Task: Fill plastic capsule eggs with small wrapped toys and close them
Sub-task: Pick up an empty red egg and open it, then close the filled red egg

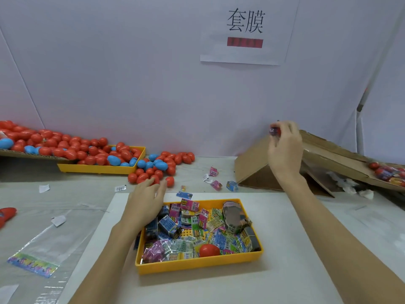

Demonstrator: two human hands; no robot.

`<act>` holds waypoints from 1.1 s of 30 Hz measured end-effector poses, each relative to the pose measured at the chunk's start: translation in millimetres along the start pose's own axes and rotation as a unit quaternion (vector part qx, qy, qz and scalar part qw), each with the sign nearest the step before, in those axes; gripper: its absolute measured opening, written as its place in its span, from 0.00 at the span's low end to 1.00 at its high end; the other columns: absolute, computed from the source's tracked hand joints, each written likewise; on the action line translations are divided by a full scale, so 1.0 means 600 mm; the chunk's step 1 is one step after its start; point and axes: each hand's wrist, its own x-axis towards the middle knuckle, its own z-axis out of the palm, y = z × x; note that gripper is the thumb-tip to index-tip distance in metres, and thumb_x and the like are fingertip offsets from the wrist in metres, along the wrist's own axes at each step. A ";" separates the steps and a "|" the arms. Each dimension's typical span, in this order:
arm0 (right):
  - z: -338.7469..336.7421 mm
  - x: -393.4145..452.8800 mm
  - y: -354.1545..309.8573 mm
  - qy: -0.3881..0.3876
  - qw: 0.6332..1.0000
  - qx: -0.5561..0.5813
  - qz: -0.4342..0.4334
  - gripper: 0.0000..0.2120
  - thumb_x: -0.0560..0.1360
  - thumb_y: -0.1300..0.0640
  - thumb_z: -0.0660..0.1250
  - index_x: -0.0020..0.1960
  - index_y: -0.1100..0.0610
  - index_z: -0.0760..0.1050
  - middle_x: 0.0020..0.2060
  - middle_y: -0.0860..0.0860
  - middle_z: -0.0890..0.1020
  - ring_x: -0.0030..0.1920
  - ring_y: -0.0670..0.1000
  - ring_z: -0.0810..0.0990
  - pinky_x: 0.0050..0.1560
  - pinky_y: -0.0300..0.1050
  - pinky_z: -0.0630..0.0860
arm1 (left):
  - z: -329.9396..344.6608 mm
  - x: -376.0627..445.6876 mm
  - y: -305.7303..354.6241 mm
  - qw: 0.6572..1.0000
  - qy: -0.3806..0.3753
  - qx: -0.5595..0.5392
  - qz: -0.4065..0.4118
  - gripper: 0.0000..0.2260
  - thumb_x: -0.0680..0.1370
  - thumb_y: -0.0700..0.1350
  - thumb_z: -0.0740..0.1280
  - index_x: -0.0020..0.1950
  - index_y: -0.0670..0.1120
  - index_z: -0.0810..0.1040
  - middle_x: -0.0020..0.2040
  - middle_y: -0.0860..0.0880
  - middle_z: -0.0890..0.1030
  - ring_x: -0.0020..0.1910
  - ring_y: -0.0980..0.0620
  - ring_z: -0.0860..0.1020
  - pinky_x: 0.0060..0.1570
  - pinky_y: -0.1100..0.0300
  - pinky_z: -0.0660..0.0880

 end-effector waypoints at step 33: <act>0.014 -0.226 -0.066 -0.242 0.959 0.141 -0.053 0.11 0.82 0.62 0.66 0.58 0.51 0.84 0.53 0.45 0.86 0.51 0.40 0.78 0.51 0.29 0.73 | -0.002 0.002 0.000 1.000 0.024 0.008 -0.006 0.21 0.86 0.56 0.57 0.59 0.44 0.85 0.67 0.40 0.73 0.69 0.41 0.67 0.69 0.48 0.64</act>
